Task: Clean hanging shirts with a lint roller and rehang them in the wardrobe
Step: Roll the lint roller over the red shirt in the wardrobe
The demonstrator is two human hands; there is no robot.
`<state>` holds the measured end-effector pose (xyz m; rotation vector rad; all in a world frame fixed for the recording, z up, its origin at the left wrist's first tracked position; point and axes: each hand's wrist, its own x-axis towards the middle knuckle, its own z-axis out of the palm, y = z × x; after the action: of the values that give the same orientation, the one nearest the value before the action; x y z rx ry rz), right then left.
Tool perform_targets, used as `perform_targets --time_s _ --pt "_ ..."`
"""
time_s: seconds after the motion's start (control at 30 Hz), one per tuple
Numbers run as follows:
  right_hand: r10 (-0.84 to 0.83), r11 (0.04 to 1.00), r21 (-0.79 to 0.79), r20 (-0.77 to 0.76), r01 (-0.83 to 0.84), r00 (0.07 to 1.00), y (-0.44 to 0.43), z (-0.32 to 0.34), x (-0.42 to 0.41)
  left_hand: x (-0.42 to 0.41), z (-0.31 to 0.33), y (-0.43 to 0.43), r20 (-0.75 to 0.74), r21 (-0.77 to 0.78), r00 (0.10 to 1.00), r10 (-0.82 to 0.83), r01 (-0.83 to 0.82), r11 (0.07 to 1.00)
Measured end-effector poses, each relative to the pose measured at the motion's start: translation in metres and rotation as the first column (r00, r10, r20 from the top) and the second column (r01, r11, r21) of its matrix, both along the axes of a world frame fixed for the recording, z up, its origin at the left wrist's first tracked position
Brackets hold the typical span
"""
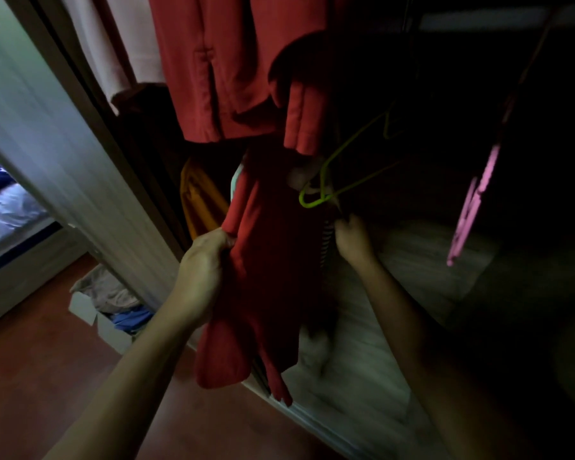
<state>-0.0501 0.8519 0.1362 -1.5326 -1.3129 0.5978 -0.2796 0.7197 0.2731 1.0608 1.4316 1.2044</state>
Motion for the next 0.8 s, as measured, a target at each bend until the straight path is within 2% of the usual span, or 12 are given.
perform_targets --time_s 0.03,0.07,0.1,0.13,0.2,0.3,0.4,0.47,0.57,0.7,0.8 --pt "0.025 1.0 0.01 0.025 -0.025 0.999 -0.008 -0.009 -0.005 0.0 0.0 0.002 -0.001 0.022 1.0 0.006 -0.006 1.0" --pt "0.117 0.993 -0.016 -0.048 -0.118 0.992 -0.012 -0.026 -0.01 0.003 0.0 0.003 -0.017 0.046 1.0 0.006 -0.005 0.999" --pt "0.153 0.987 -0.041 -0.055 -0.155 0.987 -0.02 -0.04 -0.012 0.005 0.0 0.004 -0.045 0.071 0.999 0.006 -0.003 0.997" --pt "0.191 0.976 -0.088 -0.109 -0.201 0.976 -0.03 -0.058 -0.014 0.008 -0.001 0.004 -0.062 0.091 0.998 0.002 0.004 0.996" --pt "0.282 0.929 -0.219 -0.111 -0.3 0.953 -0.055 -0.09 -0.016 0.008 -0.004 0.007 -0.066 0.109 0.998 -0.006 0.013 0.994" --pt "0.243 0.9 -0.365 -0.04 -0.241 0.969 -0.123 -0.123 -0.041 -0.024 -0.015 -0.004 -0.095 0.073 0.973 -0.211 0.218 0.973" --pt "0.252 0.901 -0.342 -0.086 -0.266 0.964 -0.132 -0.121 -0.041 -0.018 -0.015 -0.001 -0.189 0.11 0.952 -0.243 0.266 0.958" --pt "0.186 0.931 -0.3 -0.104 -0.209 0.977 -0.13 -0.102 -0.041 -0.016 -0.015 0.007 -0.255 0.159 0.941 -0.223 0.269 0.95" --pt "0.058 0.975 -0.21 -0.101 -0.078 0.993 -0.154 -0.073 -0.045 -0.021 -0.024 0.011 -0.314 0.165 0.889 -0.332 0.396 0.903" --pt "-0.114 0.968 -0.239 -0.141 0.078 0.983 -0.206 -0.047 -0.049 -0.017 -0.045 0.01 -0.395 0.188 0.799 -0.454 0.554 0.811" --pt "-0.277 0.94 -0.257 -0.19 0.225 0.942 -0.259 -0.045 -0.053 -0.007 -0.064 -0.002 -0.472 0.238 0.721 -0.507 0.658 0.715"
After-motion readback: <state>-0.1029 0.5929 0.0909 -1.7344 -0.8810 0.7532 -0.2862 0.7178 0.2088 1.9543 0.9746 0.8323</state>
